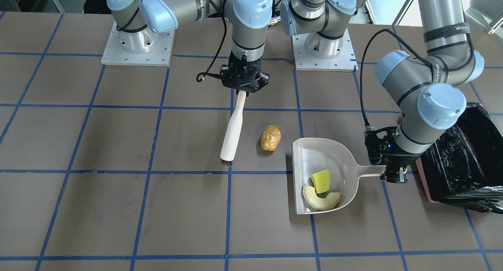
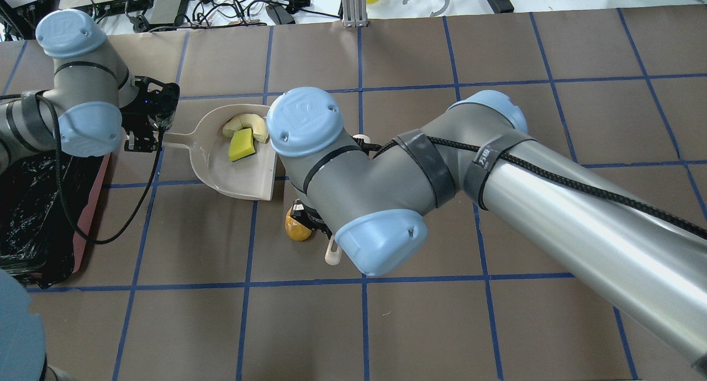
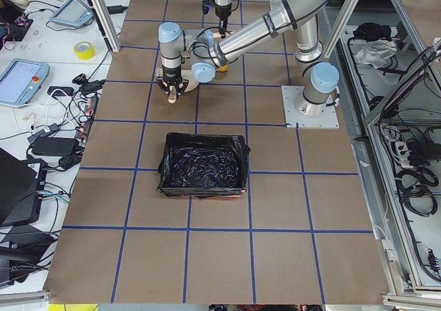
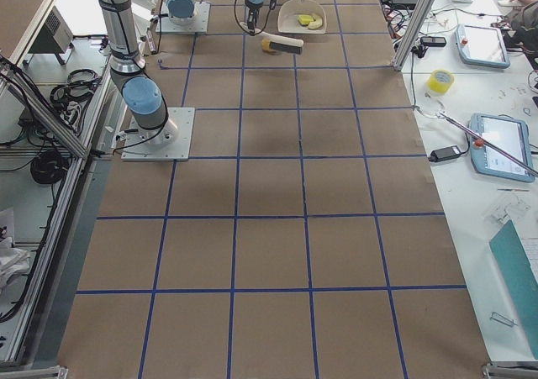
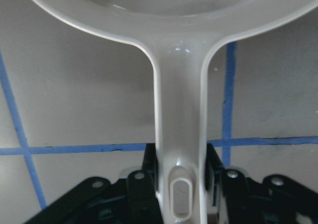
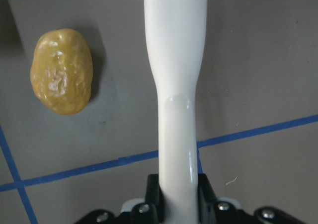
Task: Sweep and dump trash into bin
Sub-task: 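Sweep the potato into the dustpan while the left gripper pulls it toward the bin, then carry the loaded dustpan over the bin with the left gripper while the right withdraws, then tip the dustpan over the bin with the left gripper to dump the trash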
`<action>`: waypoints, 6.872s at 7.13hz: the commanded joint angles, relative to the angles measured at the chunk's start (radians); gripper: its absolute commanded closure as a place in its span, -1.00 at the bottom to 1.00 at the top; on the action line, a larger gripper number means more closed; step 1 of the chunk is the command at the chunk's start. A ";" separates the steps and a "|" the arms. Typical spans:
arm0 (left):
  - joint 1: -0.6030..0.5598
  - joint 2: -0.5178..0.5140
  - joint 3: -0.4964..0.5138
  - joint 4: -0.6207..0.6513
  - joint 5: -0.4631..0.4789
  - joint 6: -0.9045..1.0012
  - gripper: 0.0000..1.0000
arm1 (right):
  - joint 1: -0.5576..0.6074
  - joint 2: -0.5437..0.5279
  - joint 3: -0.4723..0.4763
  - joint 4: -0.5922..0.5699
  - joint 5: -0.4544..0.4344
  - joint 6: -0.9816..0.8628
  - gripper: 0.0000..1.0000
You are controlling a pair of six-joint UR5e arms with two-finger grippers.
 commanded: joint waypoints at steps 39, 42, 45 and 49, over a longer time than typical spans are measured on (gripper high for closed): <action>0.529 -0.023 0.317 0.253 0.574 0.610 1.00 | -0.962 0.091 0.082 -0.218 -0.028 -1.206 1.00; 0.394 -0.036 0.283 0.468 0.658 0.811 1.00 | -0.963 0.086 0.084 -0.203 -0.033 -1.147 1.00; 0.309 -0.065 0.284 0.760 0.658 1.082 1.00 | -0.962 0.086 0.101 -0.207 -0.036 -1.160 1.00; 0.219 -0.109 0.174 1.045 0.798 1.109 1.00 | -0.962 0.088 0.101 -0.204 -0.038 -1.161 0.69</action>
